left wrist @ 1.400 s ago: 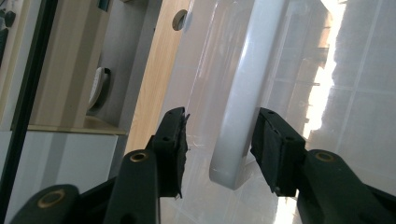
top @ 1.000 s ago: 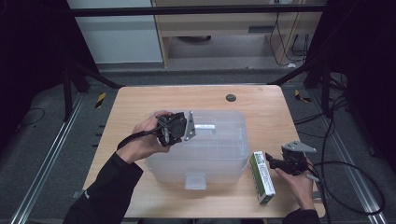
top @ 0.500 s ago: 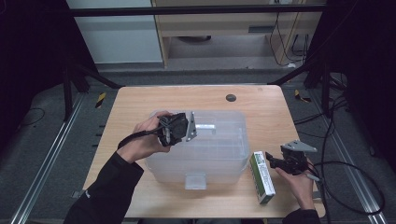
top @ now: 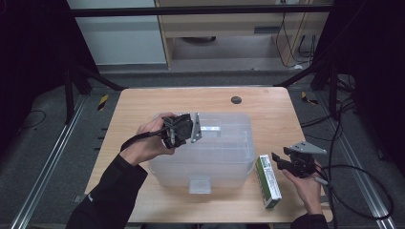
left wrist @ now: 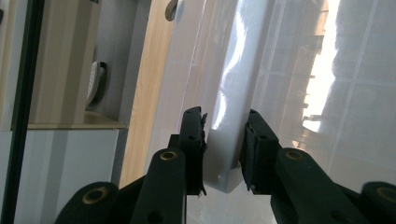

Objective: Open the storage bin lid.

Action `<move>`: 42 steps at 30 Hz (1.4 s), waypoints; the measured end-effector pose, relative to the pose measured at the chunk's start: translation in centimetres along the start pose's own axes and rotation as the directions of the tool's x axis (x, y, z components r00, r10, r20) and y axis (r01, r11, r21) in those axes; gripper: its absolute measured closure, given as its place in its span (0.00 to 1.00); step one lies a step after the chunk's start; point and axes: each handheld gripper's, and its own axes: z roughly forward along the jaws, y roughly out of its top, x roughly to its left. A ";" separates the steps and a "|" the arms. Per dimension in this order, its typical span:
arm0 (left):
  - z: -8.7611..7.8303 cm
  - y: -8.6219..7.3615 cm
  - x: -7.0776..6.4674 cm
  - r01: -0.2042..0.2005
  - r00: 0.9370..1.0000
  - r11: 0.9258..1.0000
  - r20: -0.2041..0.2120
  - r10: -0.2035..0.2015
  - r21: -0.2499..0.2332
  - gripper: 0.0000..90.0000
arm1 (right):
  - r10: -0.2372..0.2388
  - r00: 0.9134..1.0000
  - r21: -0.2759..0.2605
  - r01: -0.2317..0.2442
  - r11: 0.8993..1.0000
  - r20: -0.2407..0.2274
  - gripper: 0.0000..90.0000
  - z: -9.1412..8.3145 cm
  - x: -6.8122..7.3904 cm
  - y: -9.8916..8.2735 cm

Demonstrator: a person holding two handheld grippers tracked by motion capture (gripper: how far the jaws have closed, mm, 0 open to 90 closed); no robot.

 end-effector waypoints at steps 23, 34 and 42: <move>0.0 0.8 0.9 0.023 0.999 0.998 -0.042 -0.021 0.050 0.80 | -0.046 0.994 -0.053 0.041 0.998 -0.101 0.69 -2.6 2.4 3.1; 0.1 1.2 0.7 0.006 0.998 0.997 -0.064 -0.001 0.072 0.81 | -0.078 0.986 -0.046 0.072 0.996 -0.145 0.75 -3.0 3.5 3.5; 0.5 1.4 1.7 -0.071 0.997 0.996 0.012 0.070 0.055 0.80 | -0.091 0.979 -0.017 0.089 0.996 -0.180 0.82 -2.7 4.0 3.4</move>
